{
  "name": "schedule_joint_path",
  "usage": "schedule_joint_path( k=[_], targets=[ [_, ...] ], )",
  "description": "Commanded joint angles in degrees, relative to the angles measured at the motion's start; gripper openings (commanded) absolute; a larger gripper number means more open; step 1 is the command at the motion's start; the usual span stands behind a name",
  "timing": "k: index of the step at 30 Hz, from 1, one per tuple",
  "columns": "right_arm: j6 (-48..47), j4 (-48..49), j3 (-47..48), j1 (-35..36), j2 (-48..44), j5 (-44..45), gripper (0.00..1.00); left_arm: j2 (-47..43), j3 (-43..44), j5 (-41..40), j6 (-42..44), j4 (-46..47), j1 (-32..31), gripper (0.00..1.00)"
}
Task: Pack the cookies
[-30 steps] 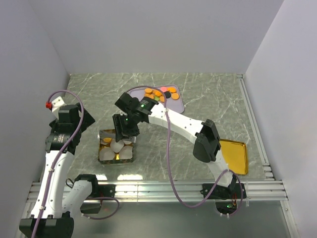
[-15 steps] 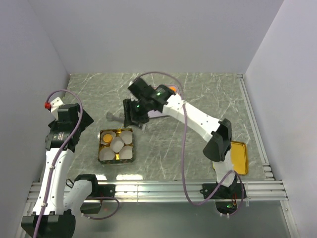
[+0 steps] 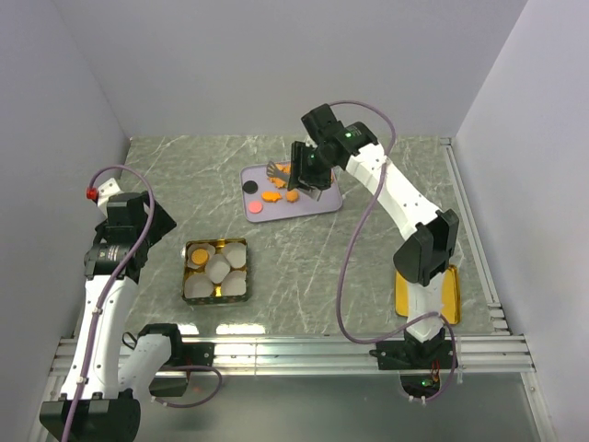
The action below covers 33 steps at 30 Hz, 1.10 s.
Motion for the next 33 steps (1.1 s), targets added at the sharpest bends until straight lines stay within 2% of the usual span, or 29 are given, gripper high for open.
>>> schedule_joint_path(
  k=[1,5,12,33],
  targets=[
    [-2.85,-3.47,4.42,-1.08,1.61,3.94,0.59,-1.01,0.51,1.39,1.32,1.82,0.35,0.88],
    [-4.00,-7.26,8.03,-0.99,5.31,7.46,0.59,-0.75,0.51,1.91,1.50,2.00,0.35,0.87],
    [-3.73,-6.21,4.17,-0.99,6.89,9.74,0.59,0.04,0.60,2.79,1.85,2.09,0.53,0.84],
    [-4.26,-9.02,6.89,2.26,14.53,13.35,0.59,0.66,0.52,3.15,2.02,2.09,0.44,0.81]
  ],
)
